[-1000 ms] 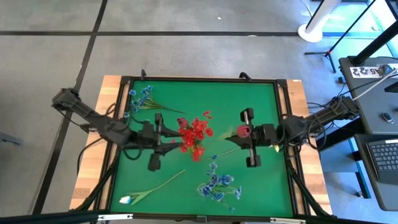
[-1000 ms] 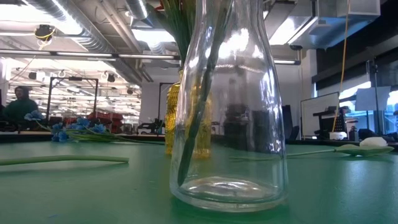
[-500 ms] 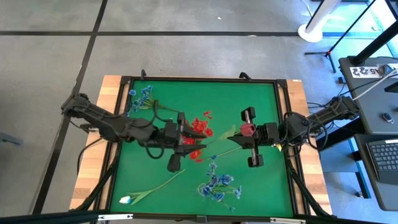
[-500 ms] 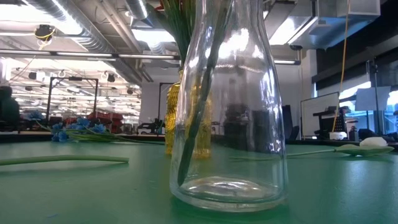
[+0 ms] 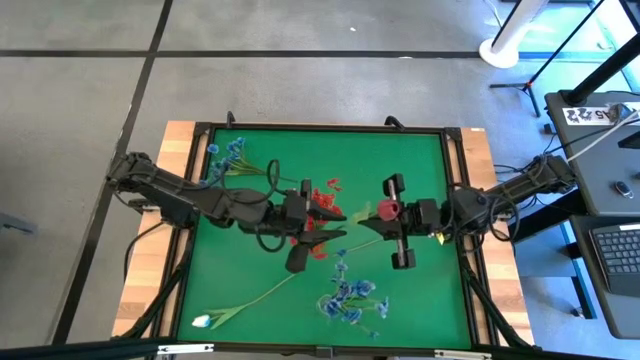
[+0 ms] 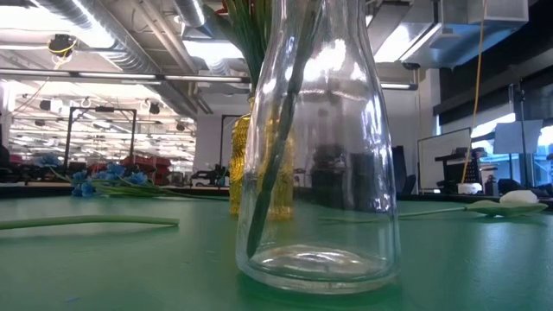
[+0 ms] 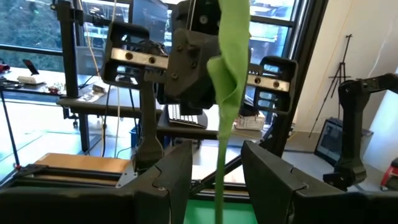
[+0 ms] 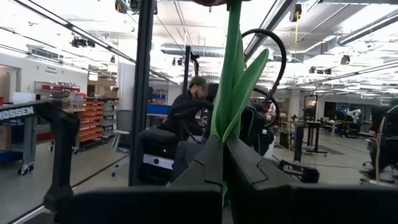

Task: Sort flowers into vase by color
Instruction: Put the dark red tulip into the yellow vase

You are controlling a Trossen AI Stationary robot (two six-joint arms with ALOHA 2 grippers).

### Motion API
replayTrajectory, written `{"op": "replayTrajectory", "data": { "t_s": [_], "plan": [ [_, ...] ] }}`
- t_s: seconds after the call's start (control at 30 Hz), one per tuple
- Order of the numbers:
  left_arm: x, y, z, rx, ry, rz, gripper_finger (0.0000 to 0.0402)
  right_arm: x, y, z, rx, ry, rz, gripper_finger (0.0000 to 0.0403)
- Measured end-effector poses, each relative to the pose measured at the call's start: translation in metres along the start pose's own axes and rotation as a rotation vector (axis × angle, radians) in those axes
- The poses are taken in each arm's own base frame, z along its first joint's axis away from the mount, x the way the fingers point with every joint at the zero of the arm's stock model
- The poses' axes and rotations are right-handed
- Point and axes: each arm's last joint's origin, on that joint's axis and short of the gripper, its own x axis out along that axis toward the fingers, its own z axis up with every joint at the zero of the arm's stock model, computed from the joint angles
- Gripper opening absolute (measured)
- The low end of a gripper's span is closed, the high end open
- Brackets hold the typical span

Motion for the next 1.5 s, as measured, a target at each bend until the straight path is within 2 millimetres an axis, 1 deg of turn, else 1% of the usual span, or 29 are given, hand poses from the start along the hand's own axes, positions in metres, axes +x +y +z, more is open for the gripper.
{"op": "replayTrajectory", "data": {
  "t_s": [0.17, 0.27, 0.4, 0.57, 0.6, 0.8, 0.9, 1.03, 1.13, 1.27, 1.33, 1.4, 1.5],
  "plan": [
    [0.000, 0.000, 0.000, 0.002, 0.000, 0.000, 0.0133, 0.001, 0.001, -0.002, -0.001, 0.002, 0.001, 0.0001],
    [0.000, 0.000, 0.000, 0.011, -0.001, 0.000, 0.0118, 0.001, 0.001, -0.002, 0.000, 0.002, 0.001, 0.0001],
    [0.000, 0.000, 0.000, 0.011, -0.003, 0.011, 0.0078, 0.001, 0.001, -0.002, 0.001, 0.005, 0.001, 0.0001],
    [0.000, 0.000, 0.000, 0.011, -0.003, 0.014, 0.0014, 0.001, 0.001, -0.002, 0.001, 0.006, -0.004, 0.0001],
    [0.000, 0.000, 0.000, 0.011, -0.003, 0.014, 0.0009, 0.001, 0.000, -0.002, 0.001, 0.006, -0.005, 0.0001],
    [0.000, -0.001, 0.000, 0.018, -0.003, 0.011, 0.0003, 0.001, 0.001, -0.002, 0.001, 0.005, -0.004, 0.0001],
    [-0.001, -0.003, 0.000, 0.018, -0.003, 0.007, 0.0002, 0.001, 0.001, -0.002, -0.002, 0.002, 0.003, 0.0009],
    [-0.004, -0.007, 0.001, 0.018, -0.011, -0.005, 0.0002, 0.000, 0.001, -0.001, -0.008, -0.002, 0.011, 0.0044],
    [-0.013, -0.012, 0.010, 0.025, -0.033, -0.026, 0.0001, -0.003, 0.001, 0.002, -0.009, 0.007, 0.018, 0.0089],
    [-0.034, -0.021, 0.029, 0.034, -0.096, -0.071, 0.0001, -0.008, 0.001, 0.004, -0.021, 0.057, 0.041, 0.0160],
    [-0.046, -0.027, 0.037, 0.053, -0.120, -0.066, 0.0001, -0.011, 0.002, 0.004, -0.031, 0.097, 0.055, 0.0192],
    [-0.058, -0.033, 0.043, 0.075, -0.137, -0.044, 0.0000, -0.015, 0.002, 0.005, -0.038, 0.130, 0.062, 0.0218],
    [-0.076, -0.043, 0.051, 0.107, -0.150, -0.049, 0.0000, -0.021, 0.003, 0.006, -0.040, 0.181, 0.038, 0.0244]
  ]
}}
